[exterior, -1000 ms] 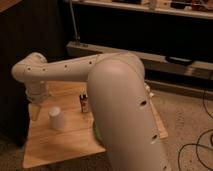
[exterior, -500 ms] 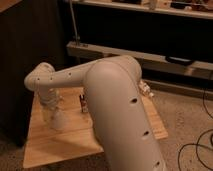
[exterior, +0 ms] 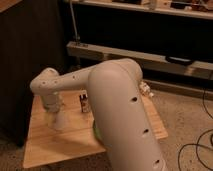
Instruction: Place the ceramic cup over the eraser
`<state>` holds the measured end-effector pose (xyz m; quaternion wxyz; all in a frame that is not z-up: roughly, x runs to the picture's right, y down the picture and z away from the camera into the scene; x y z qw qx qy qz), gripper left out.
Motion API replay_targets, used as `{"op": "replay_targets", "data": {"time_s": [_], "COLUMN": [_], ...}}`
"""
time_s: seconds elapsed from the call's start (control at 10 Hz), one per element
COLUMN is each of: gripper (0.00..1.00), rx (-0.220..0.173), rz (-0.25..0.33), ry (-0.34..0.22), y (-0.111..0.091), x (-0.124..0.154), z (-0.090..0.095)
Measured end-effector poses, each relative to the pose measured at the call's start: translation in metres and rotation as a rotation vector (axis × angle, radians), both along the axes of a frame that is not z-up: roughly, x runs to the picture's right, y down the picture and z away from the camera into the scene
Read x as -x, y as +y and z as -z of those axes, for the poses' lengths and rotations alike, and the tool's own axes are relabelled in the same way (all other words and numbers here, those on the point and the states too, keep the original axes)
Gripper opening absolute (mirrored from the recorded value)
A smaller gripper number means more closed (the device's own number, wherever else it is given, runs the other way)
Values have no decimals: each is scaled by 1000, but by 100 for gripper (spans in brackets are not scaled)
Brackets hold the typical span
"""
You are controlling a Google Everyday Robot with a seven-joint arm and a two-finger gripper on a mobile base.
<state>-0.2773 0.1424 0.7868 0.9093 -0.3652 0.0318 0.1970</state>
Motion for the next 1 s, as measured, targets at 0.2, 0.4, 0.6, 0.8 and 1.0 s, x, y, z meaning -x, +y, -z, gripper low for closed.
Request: {"op": "replay_targets", "data": {"time_s": [0.2,0.4,0.6,0.8,1.0], "gripper": [78,78,65,45,23], "rx": [0,0,6,28,27], "rz": [5,14,20,4,3], "ry": [-2,-7,-12,-52,-51], "y": [3,5,5,4,4], "x": [3,9,9,10,9], "z": [0,-3,-7,-10,-10]}}
